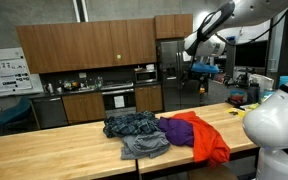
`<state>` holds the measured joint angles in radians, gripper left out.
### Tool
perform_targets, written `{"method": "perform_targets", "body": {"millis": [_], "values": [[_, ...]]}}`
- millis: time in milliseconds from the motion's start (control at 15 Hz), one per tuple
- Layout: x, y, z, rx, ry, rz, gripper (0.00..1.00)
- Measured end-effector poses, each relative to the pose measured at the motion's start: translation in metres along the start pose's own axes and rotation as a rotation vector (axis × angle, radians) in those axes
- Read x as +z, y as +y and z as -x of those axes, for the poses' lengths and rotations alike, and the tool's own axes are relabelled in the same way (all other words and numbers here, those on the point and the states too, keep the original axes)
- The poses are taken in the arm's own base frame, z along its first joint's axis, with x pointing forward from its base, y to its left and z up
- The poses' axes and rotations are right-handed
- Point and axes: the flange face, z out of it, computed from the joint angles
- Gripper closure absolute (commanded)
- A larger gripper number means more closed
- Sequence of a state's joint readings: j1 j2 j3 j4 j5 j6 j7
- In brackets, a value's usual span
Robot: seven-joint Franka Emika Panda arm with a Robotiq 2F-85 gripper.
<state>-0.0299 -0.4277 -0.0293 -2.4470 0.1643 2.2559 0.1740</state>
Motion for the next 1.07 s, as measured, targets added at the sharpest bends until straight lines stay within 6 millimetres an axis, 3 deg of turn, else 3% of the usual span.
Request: {"method": "perform_targets", "body": {"millis": [333,600,800,1067], "values": [[-0.018,0.025,-0.063,0.032,-0.04,0.003,0.0],[-0.029,0.022,-0.107,0.031,-0.077,0.015,0.0],[-0.019,0.009,-0.136,0.015,-0.115,0.027,0.0],[0.019,-0.006,-0.165,-0.004,-0.175,0.046,0.0]]}}
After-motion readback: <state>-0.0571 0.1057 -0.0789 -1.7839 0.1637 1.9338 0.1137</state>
